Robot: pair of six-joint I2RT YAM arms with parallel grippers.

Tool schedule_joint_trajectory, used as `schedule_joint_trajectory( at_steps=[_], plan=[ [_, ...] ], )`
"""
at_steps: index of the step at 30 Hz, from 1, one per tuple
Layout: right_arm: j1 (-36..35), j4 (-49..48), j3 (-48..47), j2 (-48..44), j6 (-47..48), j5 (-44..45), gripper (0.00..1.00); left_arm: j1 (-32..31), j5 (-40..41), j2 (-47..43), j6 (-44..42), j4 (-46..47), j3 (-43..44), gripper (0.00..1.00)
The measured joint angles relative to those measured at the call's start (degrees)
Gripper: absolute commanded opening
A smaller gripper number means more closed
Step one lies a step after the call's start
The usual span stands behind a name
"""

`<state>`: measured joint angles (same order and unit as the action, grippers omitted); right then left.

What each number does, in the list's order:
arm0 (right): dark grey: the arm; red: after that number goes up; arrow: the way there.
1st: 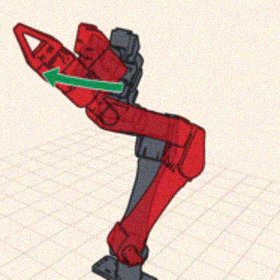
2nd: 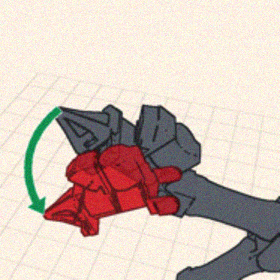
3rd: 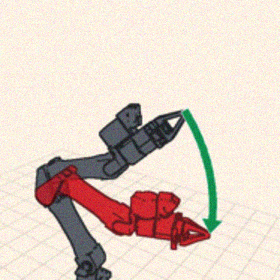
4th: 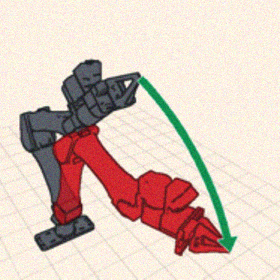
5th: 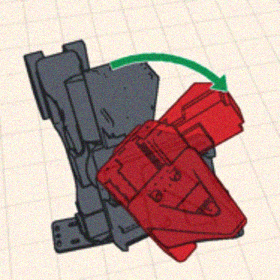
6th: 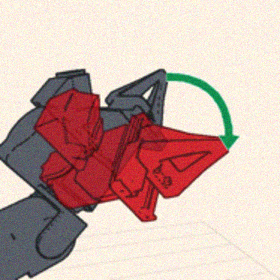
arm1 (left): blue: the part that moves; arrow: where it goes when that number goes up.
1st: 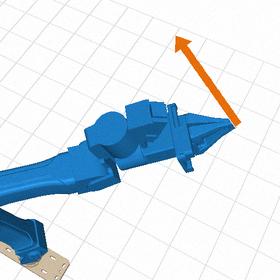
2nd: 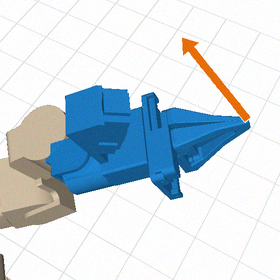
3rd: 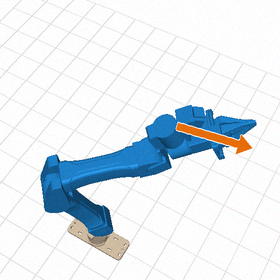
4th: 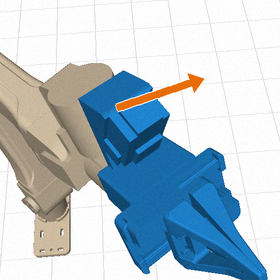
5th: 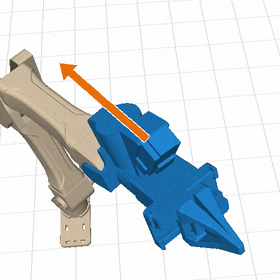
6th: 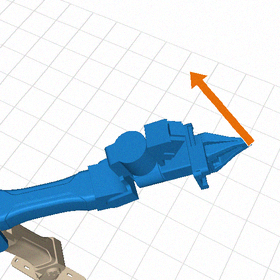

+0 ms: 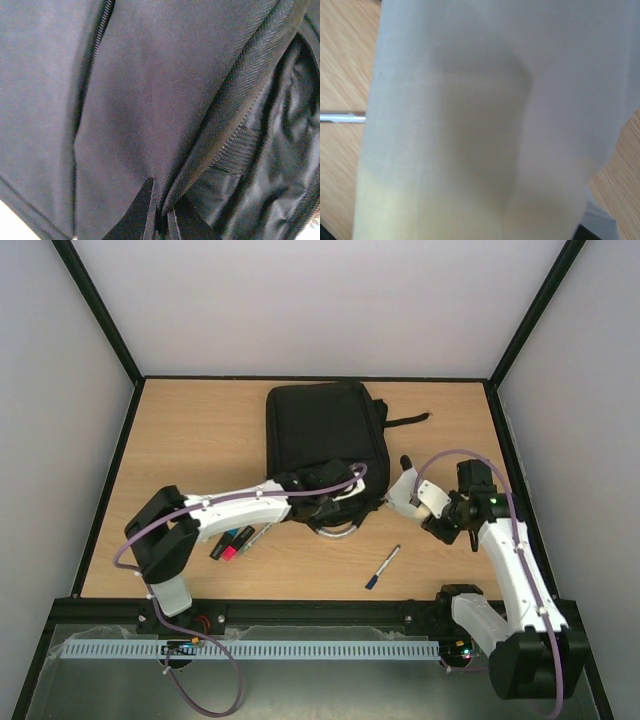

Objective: Pack the student bag
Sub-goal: Place the stationery in the student bag.

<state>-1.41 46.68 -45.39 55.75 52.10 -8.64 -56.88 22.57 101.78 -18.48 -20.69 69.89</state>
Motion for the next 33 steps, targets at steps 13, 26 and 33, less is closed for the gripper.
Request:
schedule_joint_trajectory(
  at_steps=[13,26,33],
  plan=[
    [-3.2,5.1,-1.6,-5.9,4.2,-10.6,0.30,4.7,-2.8,-5.6,-0.8,-2.3,9.4,0.02],
    [-31.7,-4.4,-6.7,4.2,1.5,1.7,0.27,10.1,-11.7,-5.6,2.2,-7.1,16.3,0.02],
    [-42.4,-14.0,-6.7,8.8,2.9,12.4,0.26,13.0,-16.6,-5.6,4.0,-9.0,19.3,0.02]
  ],
)
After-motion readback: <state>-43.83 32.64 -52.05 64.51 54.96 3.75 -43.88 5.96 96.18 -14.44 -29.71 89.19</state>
